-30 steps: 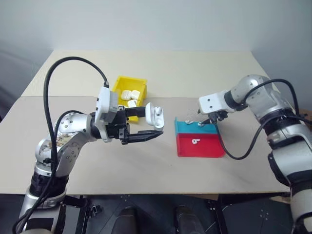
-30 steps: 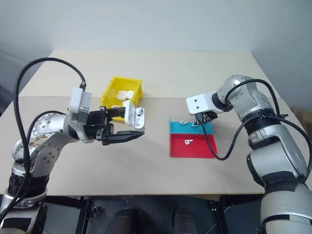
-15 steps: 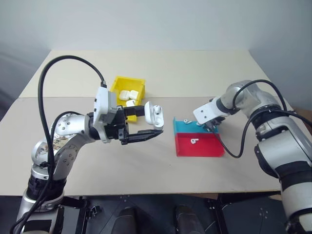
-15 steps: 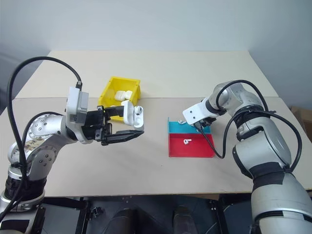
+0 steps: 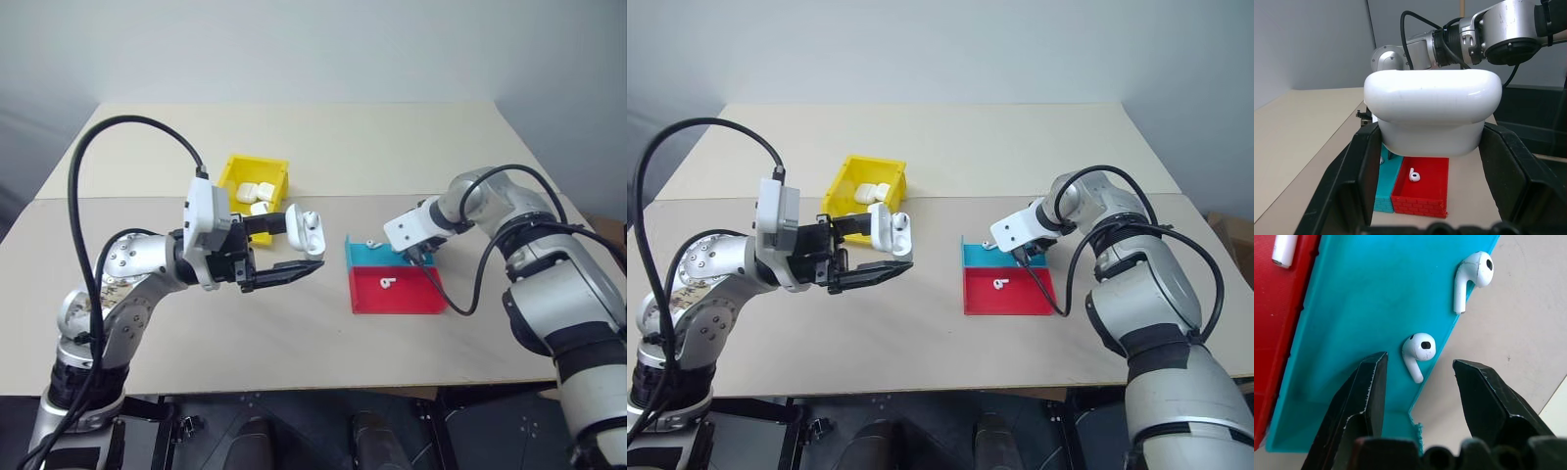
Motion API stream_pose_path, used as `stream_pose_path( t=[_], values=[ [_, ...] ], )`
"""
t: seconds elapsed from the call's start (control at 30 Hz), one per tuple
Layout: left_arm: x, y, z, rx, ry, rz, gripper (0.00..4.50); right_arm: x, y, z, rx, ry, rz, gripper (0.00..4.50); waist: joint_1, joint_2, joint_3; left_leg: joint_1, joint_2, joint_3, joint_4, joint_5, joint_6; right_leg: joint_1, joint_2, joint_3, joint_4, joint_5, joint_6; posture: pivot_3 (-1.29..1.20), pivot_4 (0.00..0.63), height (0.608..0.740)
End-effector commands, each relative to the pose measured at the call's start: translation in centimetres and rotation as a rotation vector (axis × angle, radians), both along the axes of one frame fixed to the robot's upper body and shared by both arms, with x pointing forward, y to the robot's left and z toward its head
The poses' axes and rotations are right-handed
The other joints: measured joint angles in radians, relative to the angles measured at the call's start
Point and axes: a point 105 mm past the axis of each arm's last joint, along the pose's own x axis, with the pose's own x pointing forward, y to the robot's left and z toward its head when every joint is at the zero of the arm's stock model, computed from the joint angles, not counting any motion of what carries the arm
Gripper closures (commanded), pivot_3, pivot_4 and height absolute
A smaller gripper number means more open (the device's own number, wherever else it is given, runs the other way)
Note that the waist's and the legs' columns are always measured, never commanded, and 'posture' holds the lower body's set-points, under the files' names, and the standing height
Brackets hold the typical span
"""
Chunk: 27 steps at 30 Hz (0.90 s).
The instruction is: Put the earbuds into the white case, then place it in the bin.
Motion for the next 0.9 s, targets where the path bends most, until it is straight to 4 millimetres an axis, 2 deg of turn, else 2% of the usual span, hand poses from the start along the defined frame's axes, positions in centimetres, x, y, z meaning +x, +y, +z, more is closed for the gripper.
stream_pose_path(
  t=[0.03, 0.23, 0.4, 0.5, 0.6, 0.9],
  values=[
    [-0.8, 0.1, 0.9, -0.008, -0.051, -0.006, 1.77, 0.1, 0.6, 0.5, 0.04, -0.013, 0.007, 1.86, -0.001, 0.0, 0.0, 0.0, 0.0, 0.0, 0.0, 0.0, 0.0, 0.0, 0.0, 0.0, 0.0, 0.0, 0.0, 0.0, 0.15, 0.74],
    [-1.0, 0.1, 0.9, -0.006, -0.05, -0.005, 1.77, 0.2, 0.9, 0.6, 0.057, -0.014, 0.01, 1.86, 0.0, 0.0, 0.0, 0.0, 0.0, 0.0, 0.0, 0.0, 0.0, 0.0, 0.0, 0.0, 0.0, 0.0, 0.0, 0.0, 0.15, 0.74],
    [-0.9, 0.2, 0.8, -0.006, -0.047, -0.004, 1.77, 0.1, 0.4, 0.2, 0.025, 0.003, -0.002, 1.86, 0.0, 0.0, 0.0, 0.0, 0.0, 0.0, 0.0, 0.0, 0.0, 0.0, 0.0, 0.0, 0.0, 0.0, 0.0, 0.0, 0.15, 0.74],
    [-0.9, 0.2, 0.9, -0.006, -0.047, -0.004, 1.77, -0.1, 0.3, -0.1, 0.02, 0.022, -0.005, 2.47, 0.0, 0.0, 0.0, 0.0, 0.0, 0.0, 0.0, 0.0, 0.0, 0.0, 0.0, 0.0, 0.0, 0.0, 0.0, 0.0, 0.15, 0.74],
    [-1.0, 0.3, 0.9, -0.004, -0.048, -0.003, 1.77, -0.1, 0.3, -0.4, 0.008, 0.033, -0.016, 3.47, -0.001, 0.0, 0.0, 0.0, 0.0, 0.0, 0.0, 0.0, 0.0, 0.0, 0.0, 0.0, 0.0, 0.0, 0.0, 0.0, 0.15, 0.74],
    [-1.2, 0.3, 0.9, 0.003, -0.044, -0.005, 1.77, -0.2, 0.3, -0.5, 0.044, 0.062, -0.052, 3.47, 0.0, 0.0, 0.0, 0.0, 0.0, 0.0, 0.0, 0.0, 0.0, 0.0, 0.0, 0.0, 0.001, 0.0, 0.0, 0.0, 0.15, 0.74]
  ],
)
